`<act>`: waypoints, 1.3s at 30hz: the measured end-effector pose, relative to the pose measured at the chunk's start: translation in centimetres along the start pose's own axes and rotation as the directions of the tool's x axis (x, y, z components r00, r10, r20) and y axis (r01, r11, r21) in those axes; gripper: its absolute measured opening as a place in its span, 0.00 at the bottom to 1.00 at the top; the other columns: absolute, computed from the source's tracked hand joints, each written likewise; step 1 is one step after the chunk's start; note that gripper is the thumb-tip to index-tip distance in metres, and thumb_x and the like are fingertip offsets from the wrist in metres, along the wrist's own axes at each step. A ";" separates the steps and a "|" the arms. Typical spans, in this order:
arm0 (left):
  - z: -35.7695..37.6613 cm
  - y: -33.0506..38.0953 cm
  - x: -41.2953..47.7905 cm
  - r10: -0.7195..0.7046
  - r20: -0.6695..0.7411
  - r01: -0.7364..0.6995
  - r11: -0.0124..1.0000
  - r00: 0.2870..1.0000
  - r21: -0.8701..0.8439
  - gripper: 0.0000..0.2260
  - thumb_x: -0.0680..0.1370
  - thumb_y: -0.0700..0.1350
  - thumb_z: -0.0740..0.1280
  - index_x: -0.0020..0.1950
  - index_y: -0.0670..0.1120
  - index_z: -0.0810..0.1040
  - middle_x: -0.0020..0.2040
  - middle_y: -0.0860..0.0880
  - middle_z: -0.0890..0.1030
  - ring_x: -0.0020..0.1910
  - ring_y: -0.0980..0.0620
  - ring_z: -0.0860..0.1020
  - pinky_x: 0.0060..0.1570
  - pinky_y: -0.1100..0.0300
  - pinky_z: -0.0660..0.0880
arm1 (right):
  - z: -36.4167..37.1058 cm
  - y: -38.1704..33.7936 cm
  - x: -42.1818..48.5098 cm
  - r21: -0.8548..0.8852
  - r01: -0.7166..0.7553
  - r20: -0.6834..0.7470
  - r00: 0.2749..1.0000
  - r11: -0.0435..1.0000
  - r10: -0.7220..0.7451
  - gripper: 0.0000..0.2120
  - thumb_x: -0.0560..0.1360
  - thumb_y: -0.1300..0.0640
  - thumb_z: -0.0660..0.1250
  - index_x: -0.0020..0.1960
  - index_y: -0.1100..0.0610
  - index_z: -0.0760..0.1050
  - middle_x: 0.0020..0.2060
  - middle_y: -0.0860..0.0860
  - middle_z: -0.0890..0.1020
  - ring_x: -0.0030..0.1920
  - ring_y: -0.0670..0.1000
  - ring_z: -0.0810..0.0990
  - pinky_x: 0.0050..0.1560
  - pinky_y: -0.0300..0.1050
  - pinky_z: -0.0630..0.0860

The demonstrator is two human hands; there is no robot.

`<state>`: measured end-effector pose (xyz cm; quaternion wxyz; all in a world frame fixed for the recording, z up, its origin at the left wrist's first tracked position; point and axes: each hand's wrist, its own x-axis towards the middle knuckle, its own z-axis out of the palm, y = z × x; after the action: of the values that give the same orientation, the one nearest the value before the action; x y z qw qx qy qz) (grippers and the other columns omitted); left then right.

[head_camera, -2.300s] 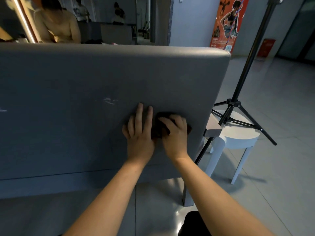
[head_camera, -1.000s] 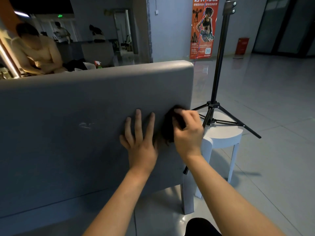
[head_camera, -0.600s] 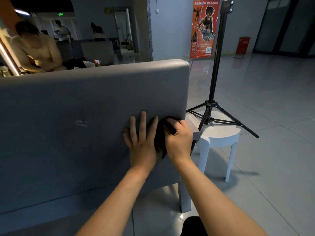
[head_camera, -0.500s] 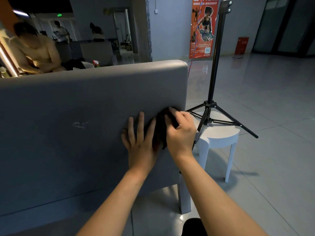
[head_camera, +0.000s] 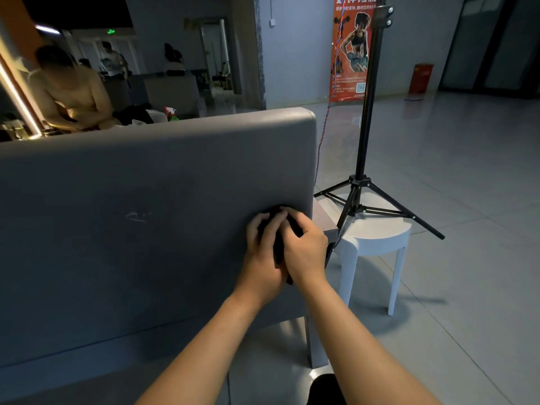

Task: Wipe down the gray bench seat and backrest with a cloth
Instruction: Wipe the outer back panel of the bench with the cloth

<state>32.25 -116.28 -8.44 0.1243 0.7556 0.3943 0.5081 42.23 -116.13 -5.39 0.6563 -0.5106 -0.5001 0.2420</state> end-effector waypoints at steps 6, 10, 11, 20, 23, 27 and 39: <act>-1.0 2.7 3.7 0.127 -0.248 -0.112 0.991 0.960 0.074 0.19 0.73 0.30 0.71 0.63 0.41 0.77 0.63 0.45 0.74 0.63 0.51 0.75 0.64 0.52 0.73 | -2.3 -2.0 1.9 0.037 0.156 -0.113 0.982 0.987 -0.151 0.10 0.81 0.59 0.63 0.58 0.51 0.81 0.52 0.43 0.82 0.55 0.43 0.80 0.55 0.35 0.74; -1.4 4.4 7.3 0.310 -0.238 -0.219 0.913 0.921 0.344 0.16 0.76 0.35 0.72 0.63 0.42 0.79 0.65 0.42 0.75 0.63 0.44 0.75 0.65 0.53 0.73 | -2.5 -1.3 4.4 0.010 0.088 -0.111 0.990 0.996 -0.086 0.15 0.81 0.57 0.65 0.67 0.49 0.74 0.55 0.47 0.75 0.55 0.46 0.77 0.56 0.41 0.76; -1.1 4.4 7.8 0.301 -0.224 -0.195 0.896 0.927 0.399 0.17 0.76 0.38 0.73 0.64 0.43 0.78 0.65 0.42 0.74 0.63 0.43 0.74 0.63 0.53 0.74 | -2.3 -0.8 4.6 -0.002 0.066 -0.057 0.996 0.998 -0.066 0.18 0.81 0.57 0.65 0.71 0.49 0.72 0.58 0.48 0.75 0.59 0.45 0.77 0.61 0.44 0.76; 0.3 1.1 6.7 0.265 -0.194 -0.162 0.889 0.944 0.428 0.15 0.75 0.41 0.66 0.61 0.45 0.80 0.61 0.44 0.78 0.56 0.44 0.80 0.51 0.51 0.81 | -1.8 1.0 3.3 0.110 0.004 0.087 0.996 0.994 -0.014 0.28 0.81 0.62 0.57 0.79 0.45 0.63 0.74 0.41 0.71 0.74 0.38 0.67 0.76 0.43 0.63; 0.3 0.3 5.0 0.171 -0.118 -0.105 0.896 0.978 0.432 0.14 0.73 0.40 0.70 0.59 0.45 0.80 0.59 0.45 0.79 0.51 0.43 0.81 0.42 0.51 0.81 | -1.7 1.0 3.1 0.084 -0.033 0.088 0.996 0.996 0.025 0.31 0.80 0.65 0.53 0.80 0.46 0.62 0.74 0.41 0.71 0.74 0.38 0.66 0.77 0.44 0.63; 0.2 1.1 3.5 -0.028 -0.028 0.037 0.920 0.999 0.391 0.16 0.71 0.40 0.72 0.58 0.46 0.79 0.58 0.45 0.78 0.48 0.39 0.81 0.37 0.49 0.79 | -2.5 0.8 2.3 -0.006 -0.043 0.063 0.997 0.999 0.043 0.24 0.85 0.59 0.53 0.80 0.46 0.63 0.73 0.40 0.72 0.71 0.38 0.67 0.75 0.42 0.64; 0.3 1.8 5.5 0.145 -0.138 -0.062 0.877 0.980 0.477 0.17 0.74 0.47 0.70 0.62 0.48 0.83 0.60 0.43 0.82 0.49 0.40 0.84 0.40 0.48 0.83 | -3.0 1.7 1.6 -0.044 -0.024 0.087 0.996 0.999 0.028 0.24 0.84 0.50 0.57 0.79 0.41 0.61 0.67 0.33 0.73 0.64 0.33 0.70 0.61 0.23 0.63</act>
<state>34.33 -113.46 -3.80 -0.1240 0.7372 0.4737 0.4655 45.86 -115.43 -6.26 0.6194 -0.5200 -0.5267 0.2618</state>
